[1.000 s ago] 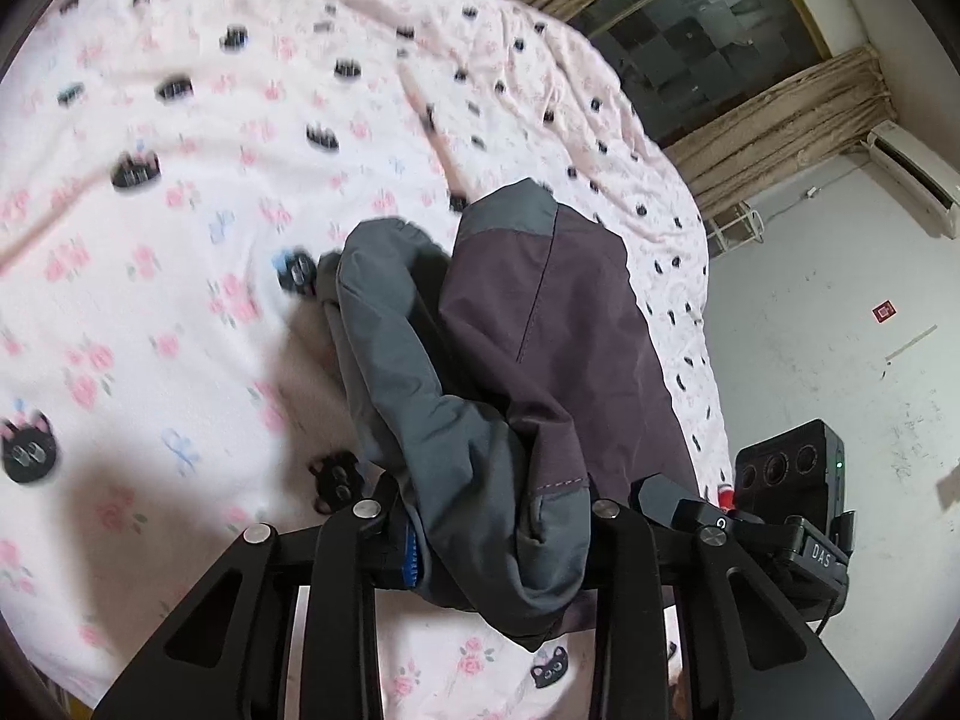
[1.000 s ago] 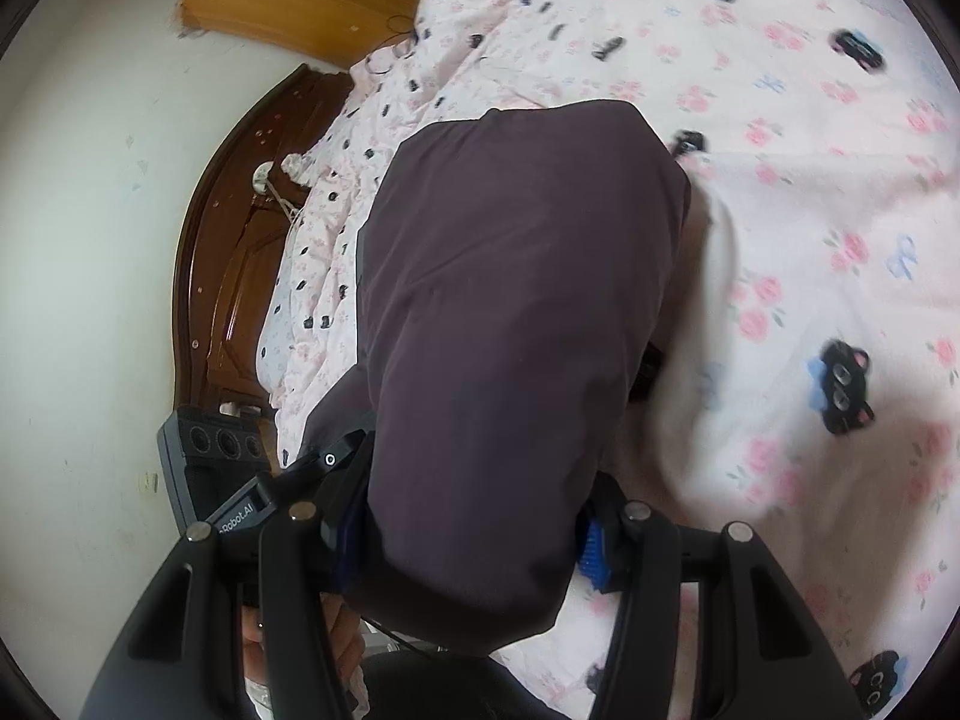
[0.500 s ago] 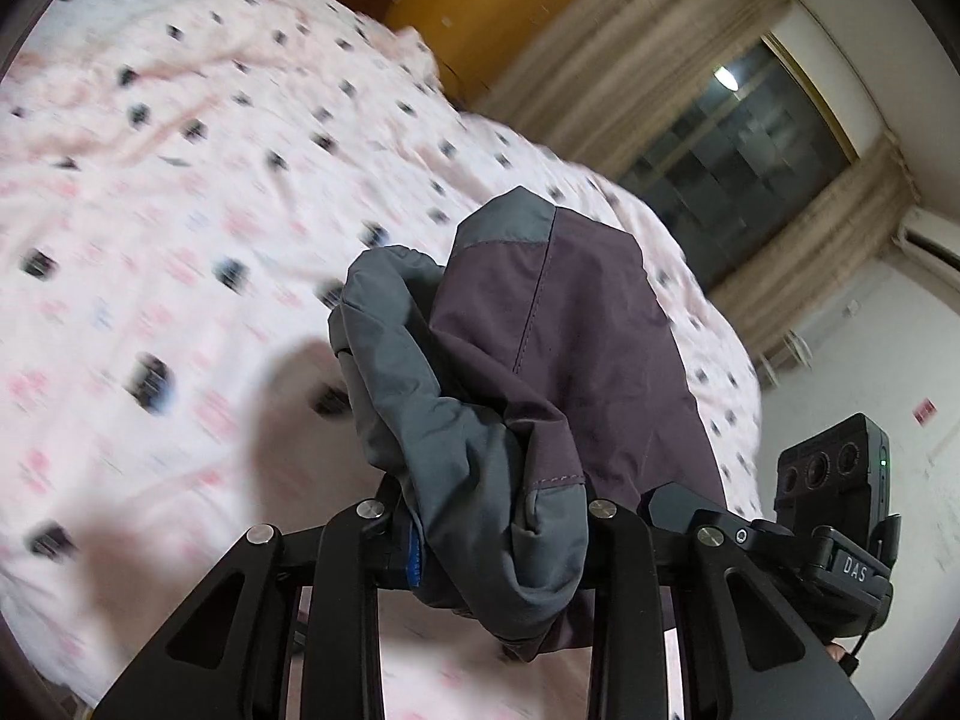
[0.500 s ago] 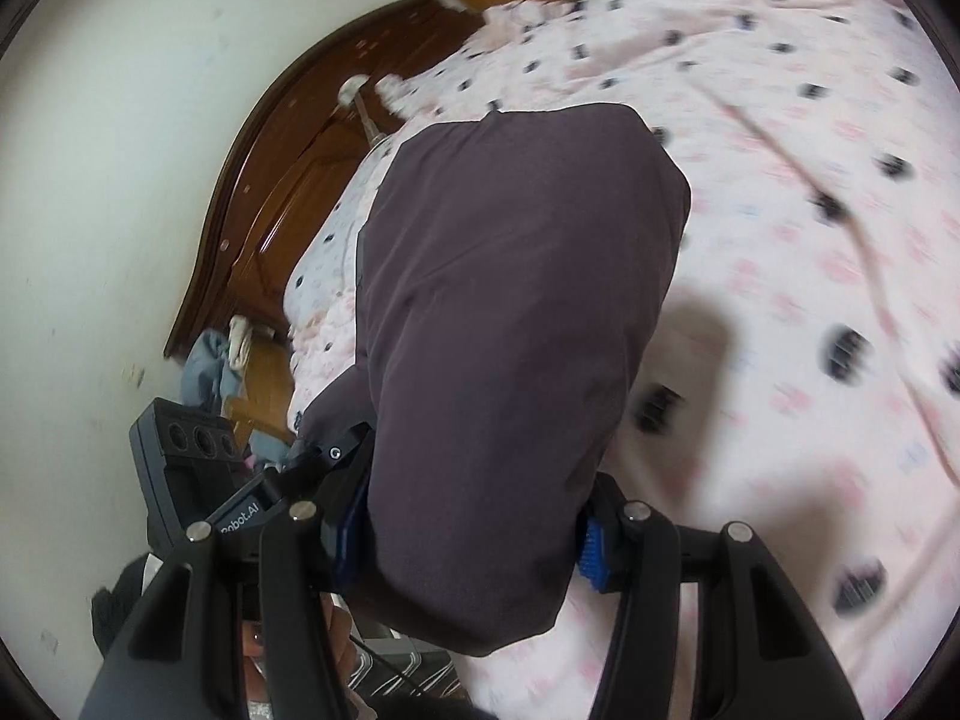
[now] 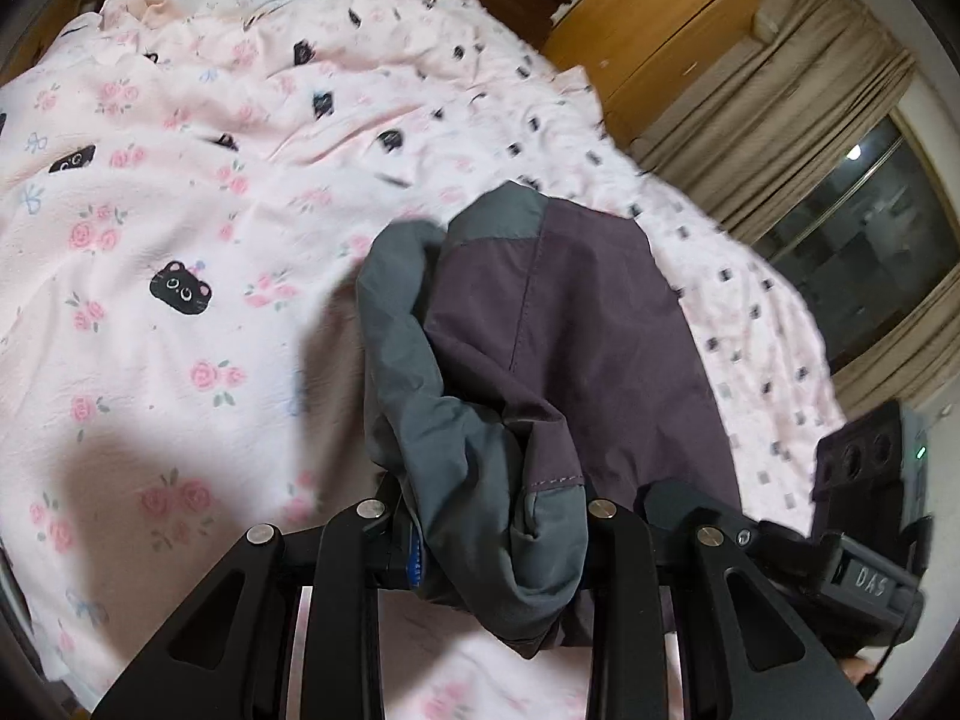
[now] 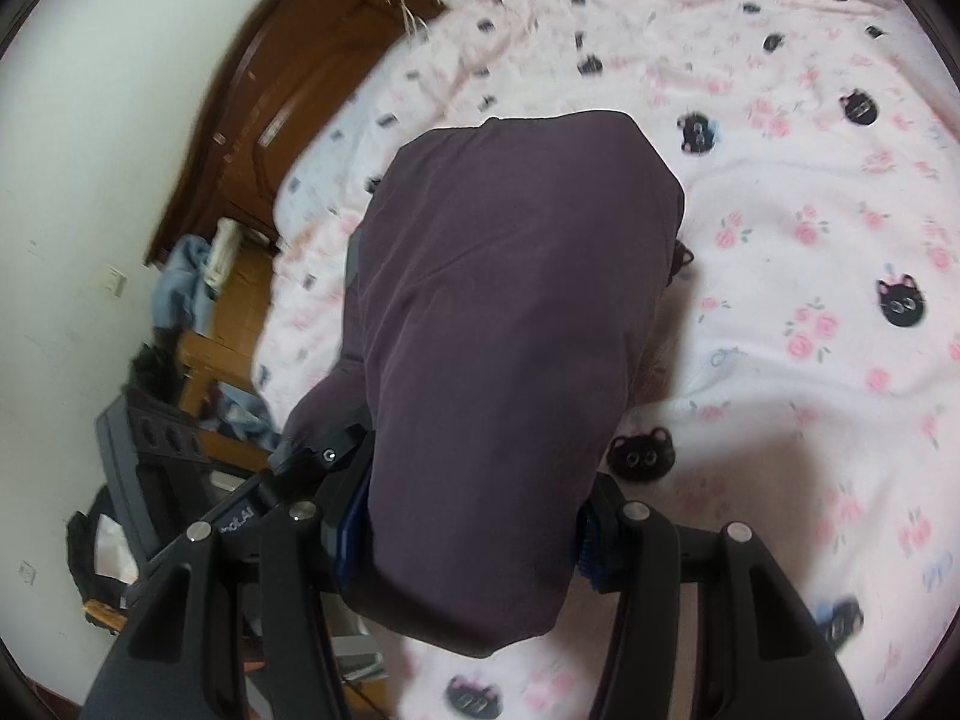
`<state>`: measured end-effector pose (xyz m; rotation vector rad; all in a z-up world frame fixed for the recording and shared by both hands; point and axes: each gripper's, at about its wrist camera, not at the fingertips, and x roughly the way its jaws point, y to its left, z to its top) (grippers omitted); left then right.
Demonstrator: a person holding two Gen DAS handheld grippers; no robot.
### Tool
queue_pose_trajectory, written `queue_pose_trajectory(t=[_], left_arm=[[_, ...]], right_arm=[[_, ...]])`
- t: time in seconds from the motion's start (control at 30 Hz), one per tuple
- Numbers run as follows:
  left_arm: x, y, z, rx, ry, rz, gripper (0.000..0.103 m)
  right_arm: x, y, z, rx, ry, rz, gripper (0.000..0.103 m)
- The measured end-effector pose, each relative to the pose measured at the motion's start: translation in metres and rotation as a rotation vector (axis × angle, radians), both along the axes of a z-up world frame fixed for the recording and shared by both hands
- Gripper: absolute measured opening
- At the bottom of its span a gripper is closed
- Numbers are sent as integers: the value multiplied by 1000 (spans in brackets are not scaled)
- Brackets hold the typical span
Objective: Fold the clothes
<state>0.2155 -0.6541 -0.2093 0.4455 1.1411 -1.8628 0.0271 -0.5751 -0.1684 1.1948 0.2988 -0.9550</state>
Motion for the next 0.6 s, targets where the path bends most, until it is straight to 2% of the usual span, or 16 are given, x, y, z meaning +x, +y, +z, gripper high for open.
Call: queue_pose_trajectory(t=[0.07,0.23,0.33,0.4,0.5,0.6], left_arm=[[-4,-5,-13,26,-23,-6,26],[-4,-5,-38,100,-15,21,34],[-7,1,-39,86,-25,19,37],[-6,6,-38,85,-15,17,46],[-1,14,-34,117,-4,17,56],[7,28,-21,129,-25,44,61]], right_arm=[[4,-11,-8,19,37,14,55],[13,-25,-25,54,137,51,56],[12,-22,-33,68,155,45,63],[7,-19,-35,72,171,29,76],[-3,-12,-34,68,193,6,78],[-10,-2,-24,50,216,1,78]])
